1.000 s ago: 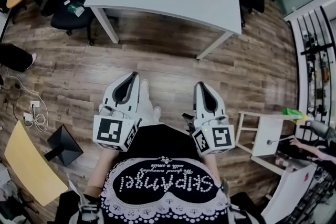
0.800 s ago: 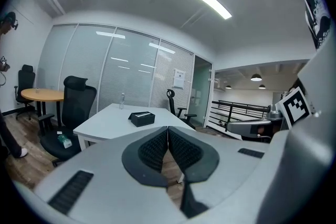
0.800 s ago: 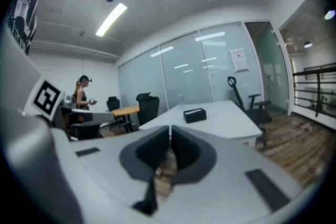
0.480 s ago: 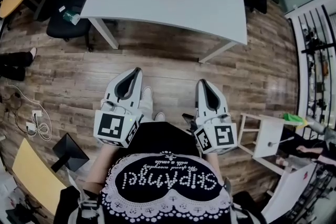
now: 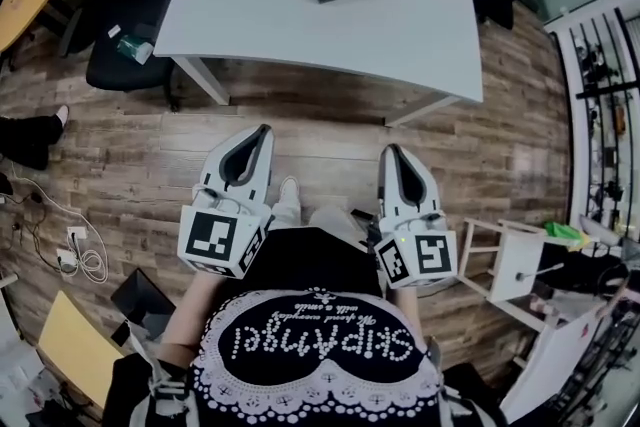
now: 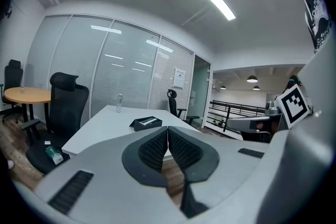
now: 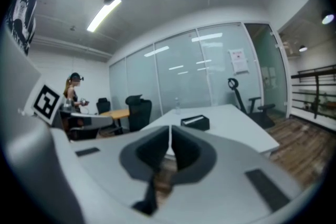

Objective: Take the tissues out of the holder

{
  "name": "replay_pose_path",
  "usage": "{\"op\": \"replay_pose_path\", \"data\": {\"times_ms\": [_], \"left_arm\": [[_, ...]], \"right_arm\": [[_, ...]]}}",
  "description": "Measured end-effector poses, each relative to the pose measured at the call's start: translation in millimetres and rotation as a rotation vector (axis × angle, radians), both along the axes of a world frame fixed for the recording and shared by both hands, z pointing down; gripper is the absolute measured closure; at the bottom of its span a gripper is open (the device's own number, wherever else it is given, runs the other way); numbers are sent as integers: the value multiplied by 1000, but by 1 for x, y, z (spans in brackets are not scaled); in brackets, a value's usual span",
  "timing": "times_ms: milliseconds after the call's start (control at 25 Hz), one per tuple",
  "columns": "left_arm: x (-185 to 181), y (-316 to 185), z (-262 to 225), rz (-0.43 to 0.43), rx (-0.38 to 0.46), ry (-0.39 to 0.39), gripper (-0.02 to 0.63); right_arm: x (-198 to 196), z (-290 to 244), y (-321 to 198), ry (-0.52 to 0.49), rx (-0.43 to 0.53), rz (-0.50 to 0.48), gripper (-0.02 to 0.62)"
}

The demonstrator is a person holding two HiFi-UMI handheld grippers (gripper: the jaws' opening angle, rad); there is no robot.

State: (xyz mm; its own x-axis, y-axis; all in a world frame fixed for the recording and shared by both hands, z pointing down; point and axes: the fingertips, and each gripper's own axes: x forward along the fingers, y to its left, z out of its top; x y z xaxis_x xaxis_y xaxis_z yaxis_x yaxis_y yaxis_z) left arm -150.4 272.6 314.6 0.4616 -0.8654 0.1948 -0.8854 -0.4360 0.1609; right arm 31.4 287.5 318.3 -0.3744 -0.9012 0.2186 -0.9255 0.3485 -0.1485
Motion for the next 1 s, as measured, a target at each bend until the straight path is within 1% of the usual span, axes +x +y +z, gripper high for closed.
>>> {"op": "replay_pose_path", "data": {"times_ms": [280,600,800,1000], "left_arm": [[-7,-10,5,9,-25,17,583],[-8,-21,15,-6,-59,23,583],[-4,-40,21,-25,-78,19,583],[8,-70,21,-39,-82,19,583]], "right_arm": [[2,3,-7,10,-29,38,560],[3,12,-21,15,-64,27,560],[7,18,-43,10,-81,9,560],[19,22,-74,10,-94,-5,560]]}}
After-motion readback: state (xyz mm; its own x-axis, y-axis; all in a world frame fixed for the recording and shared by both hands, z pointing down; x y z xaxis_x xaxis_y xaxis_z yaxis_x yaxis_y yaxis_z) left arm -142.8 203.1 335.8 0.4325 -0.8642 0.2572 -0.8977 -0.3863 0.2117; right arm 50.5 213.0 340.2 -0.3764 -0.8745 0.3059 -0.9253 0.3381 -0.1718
